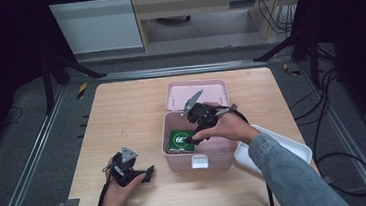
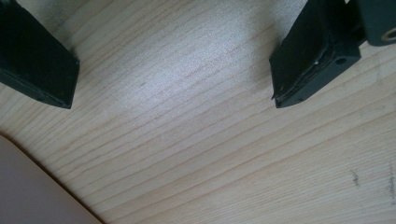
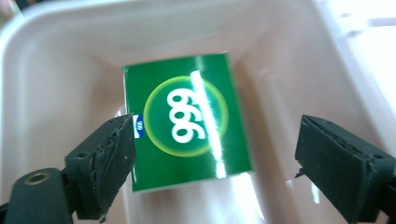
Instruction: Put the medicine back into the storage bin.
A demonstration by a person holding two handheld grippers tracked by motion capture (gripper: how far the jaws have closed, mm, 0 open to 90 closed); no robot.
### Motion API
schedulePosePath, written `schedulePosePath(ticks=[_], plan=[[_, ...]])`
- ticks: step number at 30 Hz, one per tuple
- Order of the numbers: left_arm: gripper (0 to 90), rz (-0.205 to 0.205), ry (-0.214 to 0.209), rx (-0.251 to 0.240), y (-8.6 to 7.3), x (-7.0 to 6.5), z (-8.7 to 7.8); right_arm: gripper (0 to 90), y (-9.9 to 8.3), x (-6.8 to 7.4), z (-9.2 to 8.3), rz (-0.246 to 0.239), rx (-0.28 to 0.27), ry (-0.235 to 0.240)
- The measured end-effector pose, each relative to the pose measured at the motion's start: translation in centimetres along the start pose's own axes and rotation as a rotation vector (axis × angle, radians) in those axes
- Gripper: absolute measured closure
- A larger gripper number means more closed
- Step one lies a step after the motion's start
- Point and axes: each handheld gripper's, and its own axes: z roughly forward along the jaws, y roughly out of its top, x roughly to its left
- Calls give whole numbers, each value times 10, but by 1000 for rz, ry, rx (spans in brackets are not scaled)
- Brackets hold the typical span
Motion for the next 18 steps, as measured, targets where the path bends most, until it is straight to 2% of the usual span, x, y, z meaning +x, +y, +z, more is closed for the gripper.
schedulePosePath(ticks=[1,3,4,6,8,10,14,18], plan=[[3,0,0,0,0,0,0,174,-3,-3,-16,26,-42,-37],[3,0,0,0,0,0,0,183,-4,-4,-19,28,-48,-46],[3,0,0,0,0,0,0,216,-8,-5,-34,35,-70,-90],[3,-1,0,-1,0,0,0,257,-13,-6,-46,47,-89,-131],[3,-1,0,-1,0,0,0,260,-15,-7,-50,55,-91,-145],[3,-1,0,0,0,0,0,274,-21,-9,-61,70,-96,-177],[3,0,1,1,0,0,0,319,-36,-16,-83,126,-108,-233],[3,-1,1,1,0,0,0,349,-46,-19,-94,144,-113,-257]])
